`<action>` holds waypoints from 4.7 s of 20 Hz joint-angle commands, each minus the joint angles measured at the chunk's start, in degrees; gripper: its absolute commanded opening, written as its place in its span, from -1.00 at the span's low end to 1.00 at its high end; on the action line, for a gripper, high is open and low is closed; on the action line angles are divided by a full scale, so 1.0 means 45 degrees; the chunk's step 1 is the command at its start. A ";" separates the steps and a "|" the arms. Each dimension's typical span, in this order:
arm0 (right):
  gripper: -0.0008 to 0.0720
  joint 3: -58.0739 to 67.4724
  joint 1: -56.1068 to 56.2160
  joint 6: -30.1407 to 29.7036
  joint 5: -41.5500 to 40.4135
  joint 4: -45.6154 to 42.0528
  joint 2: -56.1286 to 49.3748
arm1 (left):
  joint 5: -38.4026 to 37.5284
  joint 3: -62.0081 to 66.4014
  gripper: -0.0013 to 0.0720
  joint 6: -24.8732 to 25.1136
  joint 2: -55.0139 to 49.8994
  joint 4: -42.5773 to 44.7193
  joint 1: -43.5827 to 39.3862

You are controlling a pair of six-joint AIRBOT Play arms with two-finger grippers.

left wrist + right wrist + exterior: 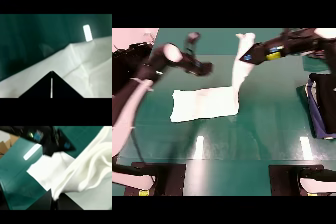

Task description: Fold the shirts.

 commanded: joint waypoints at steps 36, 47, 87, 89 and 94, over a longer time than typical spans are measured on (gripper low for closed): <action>-0.57 -0.2569 0.1749 -0.0287 -0.1904 0.3779 -0.6203 | -0.2487 0.0019 -0.91 0.0000 0.5027 0.1530 0.4265; -0.94 0.0233 -0.3623 0.1122 -0.1341 -0.0330 -0.3468 | -0.1846 -0.1205 -0.91 0.0015 0.5032 0.0019 0.2322; -0.55 -0.8505 -1.8617 0.1637 0.1005 -0.7116 0.6907 | 0.0141 -0.1205 -0.90 0.0578 0.5027 0.0053 -0.0471; 0.38 -0.9335 -1.9161 0.1642 0.0908 -0.6946 0.7169 | 0.0146 -0.1205 -0.91 0.0690 0.5027 0.0053 -0.0471; 0.44 -0.8587 -1.8248 0.1666 0.0690 -0.4080 0.6955 | 0.0146 -0.1205 -0.90 0.0704 0.5027 0.0049 -0.0471</action>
